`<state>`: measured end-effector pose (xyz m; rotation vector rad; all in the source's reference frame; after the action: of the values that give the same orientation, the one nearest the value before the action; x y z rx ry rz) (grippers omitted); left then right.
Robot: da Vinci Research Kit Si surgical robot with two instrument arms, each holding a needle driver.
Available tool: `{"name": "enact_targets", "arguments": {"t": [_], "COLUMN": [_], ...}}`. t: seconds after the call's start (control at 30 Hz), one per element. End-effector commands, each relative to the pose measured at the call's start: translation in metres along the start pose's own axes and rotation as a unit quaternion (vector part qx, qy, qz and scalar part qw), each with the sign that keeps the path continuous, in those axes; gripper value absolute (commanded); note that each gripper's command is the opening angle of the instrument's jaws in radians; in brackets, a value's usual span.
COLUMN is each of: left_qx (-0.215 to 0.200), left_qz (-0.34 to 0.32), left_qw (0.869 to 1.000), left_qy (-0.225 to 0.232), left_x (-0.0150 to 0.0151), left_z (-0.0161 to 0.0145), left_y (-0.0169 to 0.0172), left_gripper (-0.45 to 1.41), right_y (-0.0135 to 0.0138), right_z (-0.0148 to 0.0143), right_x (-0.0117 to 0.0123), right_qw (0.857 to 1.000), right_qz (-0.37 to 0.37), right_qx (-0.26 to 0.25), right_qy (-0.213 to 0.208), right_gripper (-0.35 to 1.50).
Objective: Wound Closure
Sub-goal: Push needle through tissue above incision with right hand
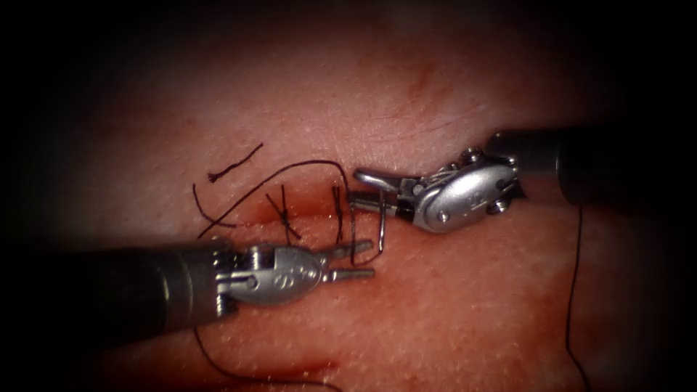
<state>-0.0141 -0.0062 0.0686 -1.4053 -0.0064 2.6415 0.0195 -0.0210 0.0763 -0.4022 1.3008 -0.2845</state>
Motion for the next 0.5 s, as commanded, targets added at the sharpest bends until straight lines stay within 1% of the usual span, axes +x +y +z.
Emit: {"name": "enact_targets", "arguments": {"t": [0.03,0.1,0.13,0.23,0.33,0.43,0.5], "left_qx": [0.000,0.000,0.000,0.001,0.001,0.001,0.001], "left_qz": [0.000,0.001,-0.002,-0.002,-0.002,-0.002,-0.002], "left_qw": [1.000,1.000,1.000,1.000,1.000,1.000,1.000], "left_qy": [0.000,0.000,0.001,0.001,0.000,0.000,0.000], "left_x": [-0.0001,-0.0002,-0.0002,-0.0003,-0.0003,-0.0003,-0.0003], "left_z": [0.0008,0.0008,0.0008,0.0009,0.0009,0.0009,0.0009], "left_y": [-0.0001,-0.0001,-0.0001,-0.0001,-0.0001,-0.0001,-0.0001], "left_gripper": [0.05,0.05,0.05,0.05,0.05,0.05,0.05], "right_y": [0.0002,-0.0001,-0.0007,-0.0018,-0.0016,-0.0006,-0.0006], "right_z": [0.0006,0.0005,0.0006,0.0005,0.0004,0.0000,0.0000], "right_x": [-0.0003,-0.0002,-0.0003,-0.0006,-0.0014,-0.0034,-0.0038], "right_qw": [1.000,1.000,1.000,0.999,0.998,0.996,0.995], "right_qz": [-0.001,0.002,0.003,0.020,0.039,0.076,0.083], "right_qx": [0.006,0.013,0.026,0.033,0.032,0.029,0.032], "right_qy": [-0.004,-0.007,-0.013,-0.021,-0.030,-0.047,-0.051], "right_gripper": [-0.35,-0.35,-0.35,-0.35,-0.35,-0.35,-0.35]}}
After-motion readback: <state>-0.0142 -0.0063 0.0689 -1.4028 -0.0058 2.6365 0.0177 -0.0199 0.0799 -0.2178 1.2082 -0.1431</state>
